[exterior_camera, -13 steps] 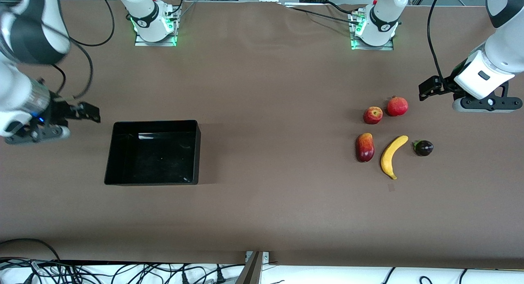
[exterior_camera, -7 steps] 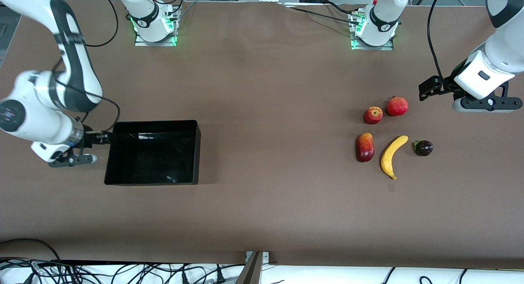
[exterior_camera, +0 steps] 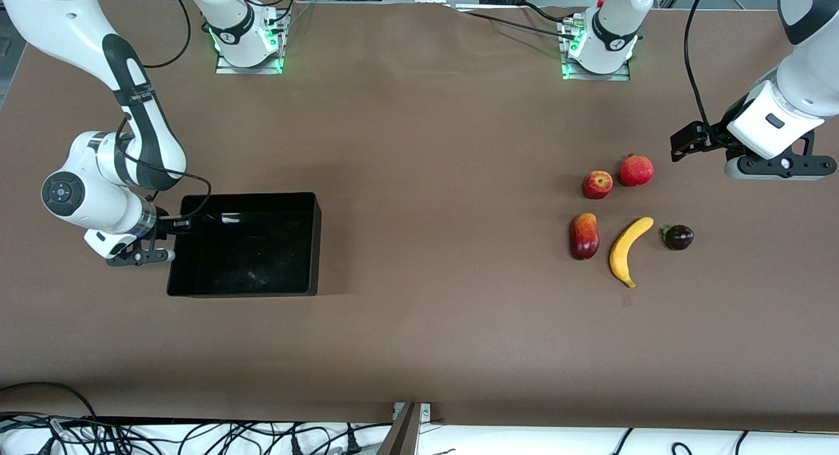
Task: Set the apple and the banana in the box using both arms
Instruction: 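Reach the right gripper to the black box rim and grasp it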
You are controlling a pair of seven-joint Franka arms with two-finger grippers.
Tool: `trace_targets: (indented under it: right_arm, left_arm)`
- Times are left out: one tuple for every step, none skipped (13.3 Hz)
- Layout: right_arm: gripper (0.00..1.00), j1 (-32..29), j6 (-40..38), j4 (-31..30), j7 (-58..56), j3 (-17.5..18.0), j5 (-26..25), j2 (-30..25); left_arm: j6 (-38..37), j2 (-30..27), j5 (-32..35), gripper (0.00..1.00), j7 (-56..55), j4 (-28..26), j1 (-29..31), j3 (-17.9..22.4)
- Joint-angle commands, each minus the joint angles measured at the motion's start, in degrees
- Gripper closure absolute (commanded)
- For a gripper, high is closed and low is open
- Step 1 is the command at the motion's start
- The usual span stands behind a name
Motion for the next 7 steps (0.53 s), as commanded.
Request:
trace_targets:
  right_arm:
    - [0.55, -0.9, 0.9, -1.3, -1.4, 0.4, 0.4, -0.5]
    - [0.73, -1.2, 0.7, -1.3, -1.4, 0.4, 0.5, -0.4]
    - [0.88, -1.2, 0.6, -1.3, -1.4, 0.4, 0.5, -0.5]
    - [1.00, -1.2, 0.5, -1.3, -1.4, 0.4, 0.5, -0.5]
    - [1.00, -1.2, 0.4, -1.3, -1.4, 0.4, 0.5, -0.5]
    - [1.00, -1.2, 0.4, -1.2, -1.4, 0.4, 0.5, -0.6]
    - [1.00, -1.1, 0.2, -1.0, -1.4, 0.4, 0.5, -0.8]
  left_arm:
    - [-1.1, 0.4, 0.6, 0.00, 0.1, 1.3, -0.6, 0.4]
    - [-1.1, 0.4, 0.6, 0.00, 0.1, 1.3, -0.6, 0.4]
    - [-1.1, 0.4, 0.6, 0.00, 0.1, 1.3, -0.6, 0.4]
    - [-1.1, 0.4, 0.6, 0.00, 0.1, 1.3, -0.6, 0.4]
    - [-1.1, 0.4, 0.6, 0.00, 0.1, 1.3, -0.6, 0.3]
    - [-1.1, 0.4, 0.6, 0.00, 0.1, 1.3, -0.6, 0.4]
    - [-1.1, 0.4, 0.6, 0.00, 0.1, 1.3, -0.6, 0.4]
